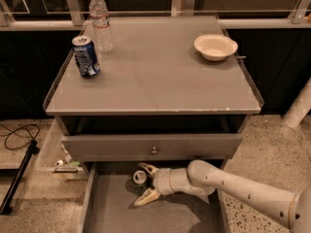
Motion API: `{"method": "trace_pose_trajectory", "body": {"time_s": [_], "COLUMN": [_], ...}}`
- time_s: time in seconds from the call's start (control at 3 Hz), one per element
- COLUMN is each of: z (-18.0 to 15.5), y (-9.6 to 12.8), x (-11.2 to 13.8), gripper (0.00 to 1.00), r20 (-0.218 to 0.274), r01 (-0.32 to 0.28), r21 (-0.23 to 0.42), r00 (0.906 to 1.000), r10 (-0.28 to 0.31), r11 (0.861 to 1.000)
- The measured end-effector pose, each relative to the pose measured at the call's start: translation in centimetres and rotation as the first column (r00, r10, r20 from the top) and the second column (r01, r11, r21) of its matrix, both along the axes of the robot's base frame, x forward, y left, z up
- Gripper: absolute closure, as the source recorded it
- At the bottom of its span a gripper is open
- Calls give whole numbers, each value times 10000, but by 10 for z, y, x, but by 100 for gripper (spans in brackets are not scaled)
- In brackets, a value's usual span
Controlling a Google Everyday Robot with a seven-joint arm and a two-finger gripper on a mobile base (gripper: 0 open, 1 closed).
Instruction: Pick green can from middle drawer and place on counter
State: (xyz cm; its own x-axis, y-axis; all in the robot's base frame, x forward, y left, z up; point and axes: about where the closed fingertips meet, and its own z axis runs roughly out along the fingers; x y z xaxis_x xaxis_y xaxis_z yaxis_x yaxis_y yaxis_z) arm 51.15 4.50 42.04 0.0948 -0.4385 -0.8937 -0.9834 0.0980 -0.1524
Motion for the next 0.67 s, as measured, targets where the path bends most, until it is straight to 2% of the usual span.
{"method": "trace_pose_trajectory", "body": {"time_s": [0.67], "z": [0], "y": [0], "x": [0], "gripper": [65], "r20": [-1], "r01": [-1], "r21": [1], "r00": [10000], "r10": [1], "r11": [10000]}}
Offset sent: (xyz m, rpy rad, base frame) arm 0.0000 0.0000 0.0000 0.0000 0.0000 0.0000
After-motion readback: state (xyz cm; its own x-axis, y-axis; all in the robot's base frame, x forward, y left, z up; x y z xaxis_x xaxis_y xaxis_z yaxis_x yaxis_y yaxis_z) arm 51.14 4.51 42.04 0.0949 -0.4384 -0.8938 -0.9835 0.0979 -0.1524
